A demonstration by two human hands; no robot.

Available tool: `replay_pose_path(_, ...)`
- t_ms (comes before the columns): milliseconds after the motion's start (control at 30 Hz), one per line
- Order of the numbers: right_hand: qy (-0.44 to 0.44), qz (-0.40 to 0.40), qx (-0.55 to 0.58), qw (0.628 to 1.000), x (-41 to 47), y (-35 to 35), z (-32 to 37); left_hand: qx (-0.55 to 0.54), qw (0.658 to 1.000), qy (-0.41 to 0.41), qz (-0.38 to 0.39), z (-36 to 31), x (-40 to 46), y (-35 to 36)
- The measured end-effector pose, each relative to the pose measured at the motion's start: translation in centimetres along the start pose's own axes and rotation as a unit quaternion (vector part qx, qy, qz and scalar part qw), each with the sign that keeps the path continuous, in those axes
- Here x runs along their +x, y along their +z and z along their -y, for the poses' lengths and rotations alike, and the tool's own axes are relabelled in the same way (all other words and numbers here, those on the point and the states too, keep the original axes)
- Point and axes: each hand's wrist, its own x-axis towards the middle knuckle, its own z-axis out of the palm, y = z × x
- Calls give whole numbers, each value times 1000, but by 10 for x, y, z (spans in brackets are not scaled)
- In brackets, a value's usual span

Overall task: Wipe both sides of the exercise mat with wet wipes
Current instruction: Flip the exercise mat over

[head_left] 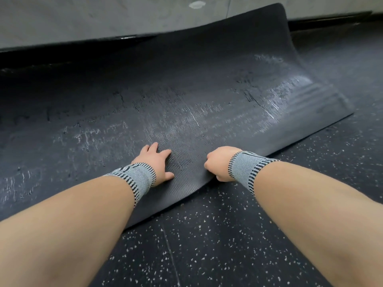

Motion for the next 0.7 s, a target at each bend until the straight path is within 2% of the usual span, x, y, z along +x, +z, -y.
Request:
replay_pose_path(100,16,5,-13,1000,-8,2,5,1,1000,0,6,-1,-2,-2)
replay_pose_path(367,71,-7,44,996,-24,-12,10,7,1000,15,15,0,-7,2)
replay_pose_path(700,78,24,77,994,-35,-12,26,11,998,45,38,-1,-25,10)
